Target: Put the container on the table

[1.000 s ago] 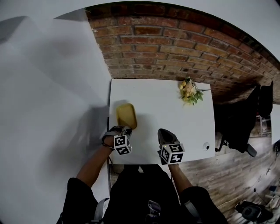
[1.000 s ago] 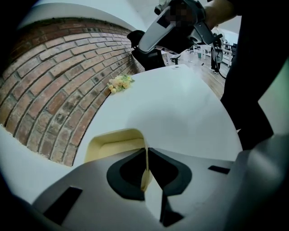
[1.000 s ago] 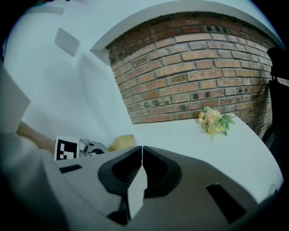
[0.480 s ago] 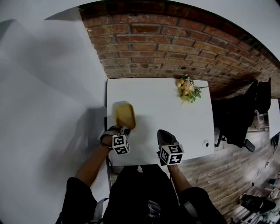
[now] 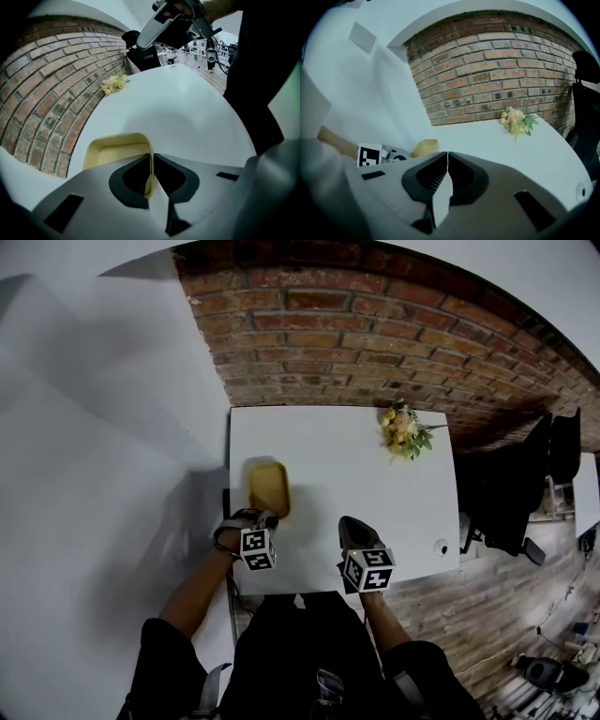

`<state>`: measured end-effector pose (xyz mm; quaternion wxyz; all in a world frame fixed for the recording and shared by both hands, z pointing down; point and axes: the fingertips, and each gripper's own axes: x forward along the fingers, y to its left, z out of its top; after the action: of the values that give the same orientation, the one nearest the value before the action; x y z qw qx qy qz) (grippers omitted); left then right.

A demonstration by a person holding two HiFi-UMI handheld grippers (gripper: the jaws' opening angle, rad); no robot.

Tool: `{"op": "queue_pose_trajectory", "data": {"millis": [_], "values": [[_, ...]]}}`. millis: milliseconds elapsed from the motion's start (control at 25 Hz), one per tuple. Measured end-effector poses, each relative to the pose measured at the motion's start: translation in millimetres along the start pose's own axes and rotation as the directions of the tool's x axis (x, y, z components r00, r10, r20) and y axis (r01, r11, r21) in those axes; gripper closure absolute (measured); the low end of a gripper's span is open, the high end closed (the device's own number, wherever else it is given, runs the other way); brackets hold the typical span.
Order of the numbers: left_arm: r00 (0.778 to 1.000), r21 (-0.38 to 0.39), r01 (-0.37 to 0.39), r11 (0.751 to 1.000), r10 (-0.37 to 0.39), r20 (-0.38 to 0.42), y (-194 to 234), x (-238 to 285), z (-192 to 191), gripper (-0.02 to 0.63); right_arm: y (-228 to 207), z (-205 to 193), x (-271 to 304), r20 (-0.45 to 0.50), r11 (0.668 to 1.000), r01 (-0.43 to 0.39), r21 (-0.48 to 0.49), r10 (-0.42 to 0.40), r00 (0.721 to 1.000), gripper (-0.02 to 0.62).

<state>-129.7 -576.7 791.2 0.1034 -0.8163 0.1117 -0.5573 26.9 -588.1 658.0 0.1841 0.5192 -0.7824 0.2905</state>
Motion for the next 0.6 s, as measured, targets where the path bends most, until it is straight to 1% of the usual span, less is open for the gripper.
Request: {"op": "queue_pose_trajectory", "data": {"millis": [160,360,600], "values": [[1.000,-0.001,0.011,1.000,-0.011,-0.015,-2,0,-4,0.575,0,-2,-1,-0.001,1.000,-0.001,0.001,0.001,1.000,0.572],[1.000,-0.011,0.009,1.000,-0.009,-0.029,-1,-6,-9,0.575,3,-4,-2,-0.002,1.000,-0.005,0.002,0.005,1.000,0.572],[0.998,-0.010,-0.020,1.000,0.019,-0.052,3,-11,-18,0.574,7,-7,-4,-0.003,1.000,-0.013,0.002,0.013,1.000,0.572]]}}
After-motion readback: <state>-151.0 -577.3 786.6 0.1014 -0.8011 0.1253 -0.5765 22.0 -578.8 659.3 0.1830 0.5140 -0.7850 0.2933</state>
